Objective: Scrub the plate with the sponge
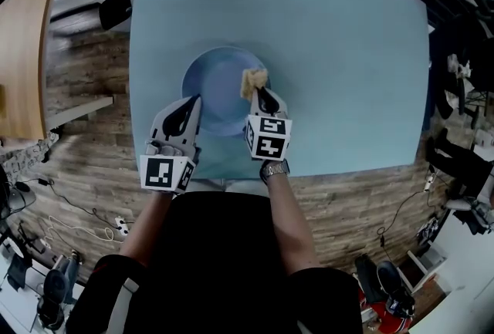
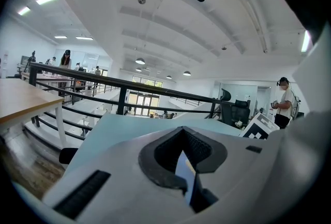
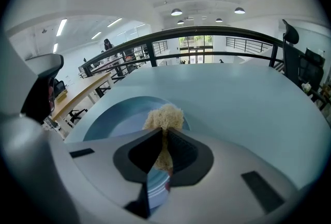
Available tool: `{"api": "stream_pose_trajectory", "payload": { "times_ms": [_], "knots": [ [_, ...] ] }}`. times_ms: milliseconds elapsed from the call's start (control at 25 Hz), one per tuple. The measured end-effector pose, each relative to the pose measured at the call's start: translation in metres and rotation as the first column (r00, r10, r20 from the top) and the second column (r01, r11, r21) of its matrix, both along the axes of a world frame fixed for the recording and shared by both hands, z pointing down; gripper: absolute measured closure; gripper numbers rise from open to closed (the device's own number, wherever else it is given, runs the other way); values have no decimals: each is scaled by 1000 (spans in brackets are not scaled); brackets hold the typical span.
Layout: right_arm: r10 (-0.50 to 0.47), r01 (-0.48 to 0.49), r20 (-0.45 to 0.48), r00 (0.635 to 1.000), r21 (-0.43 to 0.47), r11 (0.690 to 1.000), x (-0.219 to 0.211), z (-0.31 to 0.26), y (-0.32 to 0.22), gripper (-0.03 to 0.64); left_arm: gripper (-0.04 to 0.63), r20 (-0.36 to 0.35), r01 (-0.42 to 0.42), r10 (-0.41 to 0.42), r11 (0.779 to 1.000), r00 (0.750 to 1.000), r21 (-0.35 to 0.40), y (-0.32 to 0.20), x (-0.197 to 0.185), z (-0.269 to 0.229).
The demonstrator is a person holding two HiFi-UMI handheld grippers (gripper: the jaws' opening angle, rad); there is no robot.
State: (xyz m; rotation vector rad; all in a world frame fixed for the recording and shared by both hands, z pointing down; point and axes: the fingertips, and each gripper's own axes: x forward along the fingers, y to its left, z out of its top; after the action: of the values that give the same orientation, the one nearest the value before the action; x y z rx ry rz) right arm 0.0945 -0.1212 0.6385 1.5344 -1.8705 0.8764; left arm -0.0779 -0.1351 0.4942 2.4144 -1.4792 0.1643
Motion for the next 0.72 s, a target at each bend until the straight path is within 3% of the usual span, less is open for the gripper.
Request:
{"api": "stream_pose_trajectory", "payload": {
  "times_ms": [720],
  "knots": [
    [-184,184,123,975,12,983,-95,-16,18,580,594,10,54,-54,999,998,2,14,-19,-5]
  ]
}}
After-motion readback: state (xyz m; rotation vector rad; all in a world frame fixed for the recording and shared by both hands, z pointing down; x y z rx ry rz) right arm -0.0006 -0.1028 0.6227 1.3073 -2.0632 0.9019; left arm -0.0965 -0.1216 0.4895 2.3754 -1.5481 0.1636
